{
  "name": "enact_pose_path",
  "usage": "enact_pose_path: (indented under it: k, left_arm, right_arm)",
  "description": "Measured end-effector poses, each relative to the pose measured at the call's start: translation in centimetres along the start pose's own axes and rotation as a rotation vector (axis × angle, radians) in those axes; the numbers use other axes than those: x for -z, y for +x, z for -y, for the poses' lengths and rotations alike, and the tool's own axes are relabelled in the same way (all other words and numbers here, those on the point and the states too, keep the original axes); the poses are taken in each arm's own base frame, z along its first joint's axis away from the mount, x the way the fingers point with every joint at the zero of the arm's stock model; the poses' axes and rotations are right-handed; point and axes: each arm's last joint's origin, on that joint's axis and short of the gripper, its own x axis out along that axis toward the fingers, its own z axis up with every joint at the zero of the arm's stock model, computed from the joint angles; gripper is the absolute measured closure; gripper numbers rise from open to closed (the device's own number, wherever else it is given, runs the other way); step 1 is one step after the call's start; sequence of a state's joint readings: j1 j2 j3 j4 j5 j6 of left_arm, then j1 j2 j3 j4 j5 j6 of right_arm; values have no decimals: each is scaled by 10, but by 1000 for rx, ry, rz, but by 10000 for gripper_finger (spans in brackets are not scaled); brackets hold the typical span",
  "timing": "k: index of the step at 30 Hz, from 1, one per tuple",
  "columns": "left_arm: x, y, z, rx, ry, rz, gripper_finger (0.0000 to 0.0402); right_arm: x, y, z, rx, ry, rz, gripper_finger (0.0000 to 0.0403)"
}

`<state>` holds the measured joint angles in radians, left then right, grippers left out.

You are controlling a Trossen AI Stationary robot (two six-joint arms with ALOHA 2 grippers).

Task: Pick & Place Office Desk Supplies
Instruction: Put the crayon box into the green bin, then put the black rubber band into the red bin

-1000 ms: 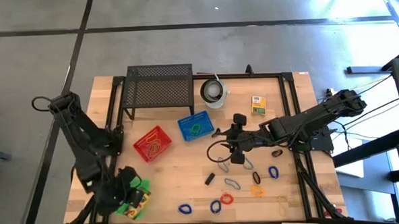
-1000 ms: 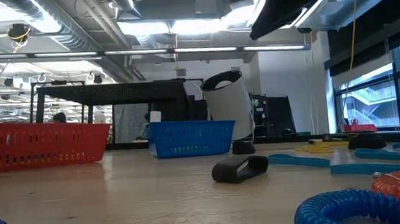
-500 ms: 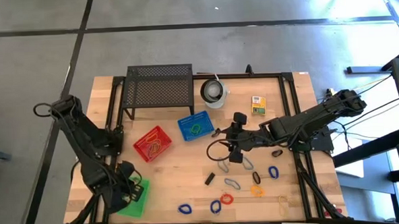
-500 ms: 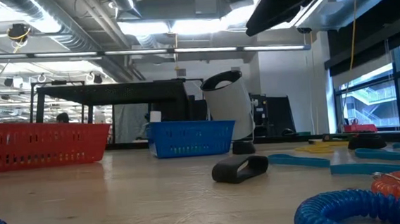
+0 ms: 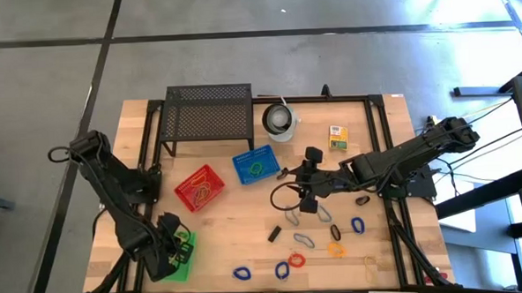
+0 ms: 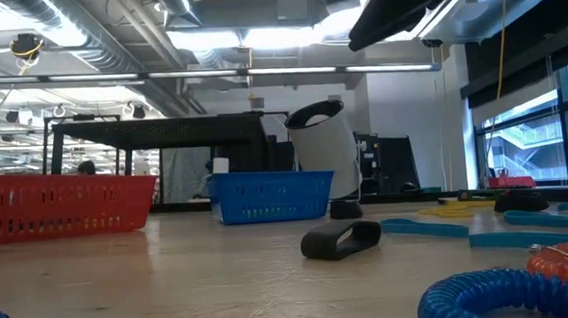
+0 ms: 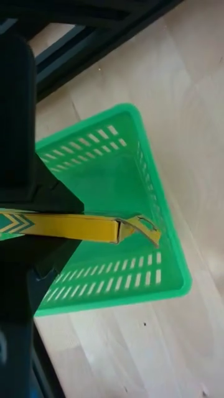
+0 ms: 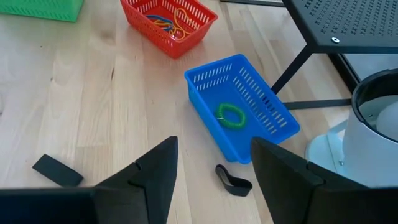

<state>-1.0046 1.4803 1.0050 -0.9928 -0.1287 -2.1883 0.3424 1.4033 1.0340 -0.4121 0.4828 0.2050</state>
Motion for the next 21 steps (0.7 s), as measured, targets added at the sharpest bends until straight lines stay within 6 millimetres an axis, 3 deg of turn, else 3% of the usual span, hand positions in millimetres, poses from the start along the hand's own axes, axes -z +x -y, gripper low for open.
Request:
enact_pose_path:
  k: [13,21]
  left_arm:
    - [2,-1,-2,-51,2,-77,312]
    - [-4,-19,-6,6,-10,-123,294]
  right_arm:
    - [0,0,0,-1,-10,0,197]
    - [-2,0,0,-8,-18,18,197]
